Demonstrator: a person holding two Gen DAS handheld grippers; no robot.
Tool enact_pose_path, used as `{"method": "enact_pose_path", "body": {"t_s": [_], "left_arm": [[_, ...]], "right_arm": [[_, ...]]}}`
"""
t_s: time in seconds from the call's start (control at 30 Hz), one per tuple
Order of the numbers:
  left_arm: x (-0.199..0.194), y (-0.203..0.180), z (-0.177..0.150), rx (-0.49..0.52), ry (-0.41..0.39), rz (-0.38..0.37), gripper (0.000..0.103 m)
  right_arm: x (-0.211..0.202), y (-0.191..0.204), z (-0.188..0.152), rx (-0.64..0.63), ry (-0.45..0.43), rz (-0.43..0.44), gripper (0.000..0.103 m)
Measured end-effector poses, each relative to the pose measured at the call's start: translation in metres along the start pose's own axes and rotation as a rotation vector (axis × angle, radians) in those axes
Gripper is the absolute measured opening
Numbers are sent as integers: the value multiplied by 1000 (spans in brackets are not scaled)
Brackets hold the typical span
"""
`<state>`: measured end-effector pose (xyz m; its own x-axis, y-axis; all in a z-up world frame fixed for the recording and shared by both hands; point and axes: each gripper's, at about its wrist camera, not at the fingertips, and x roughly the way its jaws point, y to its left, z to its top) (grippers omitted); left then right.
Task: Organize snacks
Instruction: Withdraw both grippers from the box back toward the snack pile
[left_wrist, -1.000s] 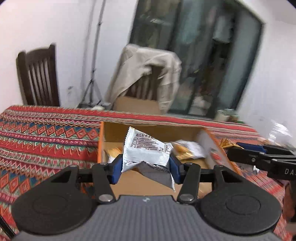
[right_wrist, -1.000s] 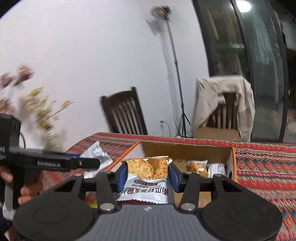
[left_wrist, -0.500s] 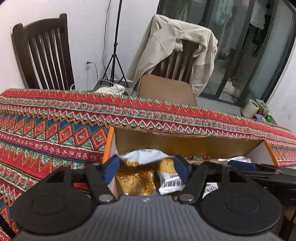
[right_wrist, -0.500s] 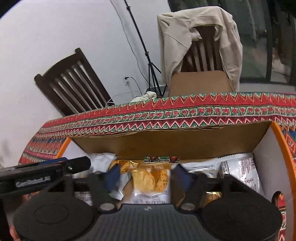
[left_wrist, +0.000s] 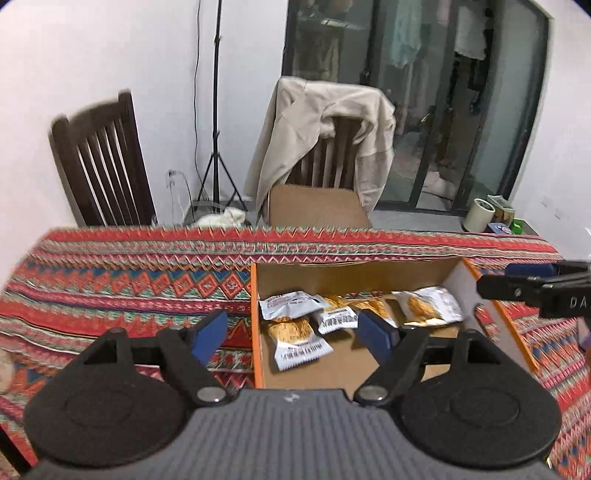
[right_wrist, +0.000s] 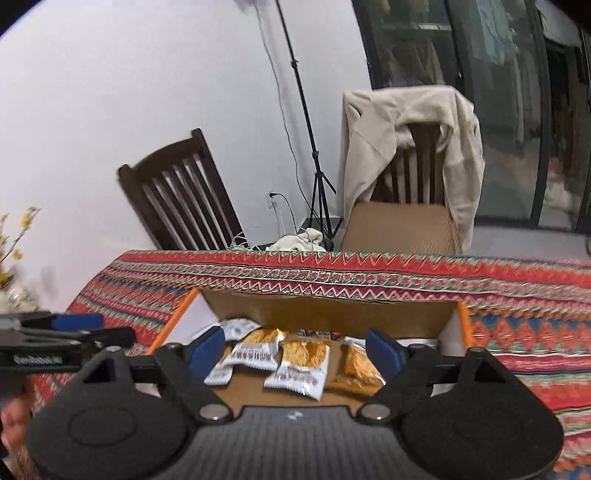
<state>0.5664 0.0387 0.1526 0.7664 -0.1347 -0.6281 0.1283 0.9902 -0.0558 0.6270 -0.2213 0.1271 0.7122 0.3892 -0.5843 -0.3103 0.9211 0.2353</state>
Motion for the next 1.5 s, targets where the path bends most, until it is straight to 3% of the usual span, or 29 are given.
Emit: {"method": "enact_pose_path", "body": {"t_s": [0.1,0.23,0.33,0.53,0.6,0.77,1.03,1.17,1.3,1.5], "left_arm": [[-49,-7,-9,24,-37,-12,82],[-119,-12,-35,42,-95,-45,94],[-163,-18,-64,63,-134,-69,94],[-237,-36,-132,60,-243,-85,100],[-258,-41,-158,54,-287,-74,102],[-293,-48,-217,19,-355,-23,103],[-297,-60,-314,-20,-296,-21,103],[-282,-59,-336,-13,-227,-1,103],[-278,-54,-340,-17,-211,6,103],[-264,-51,-334,-24,-186,0,103]], "right_arm": [[-45,8,-4,-44,-15,-11,84],[-111,17,-17,-87,-70,-12,87],[-163,24,-40,-134,-117,-10,88],[-248,42,-104,-231,-210,-45,91],[-272,49,-129,-248,-244,-61,98],[-317,64,-200,-273,-311,-60,99],[-331,84,-318,-209,-349,-42,100],[-313,85,-361,-144,-303,-71,100],[-297,89,-379,-140,-237,-85,100],[-285,83,-378,-113,-213,-100,100]]}}
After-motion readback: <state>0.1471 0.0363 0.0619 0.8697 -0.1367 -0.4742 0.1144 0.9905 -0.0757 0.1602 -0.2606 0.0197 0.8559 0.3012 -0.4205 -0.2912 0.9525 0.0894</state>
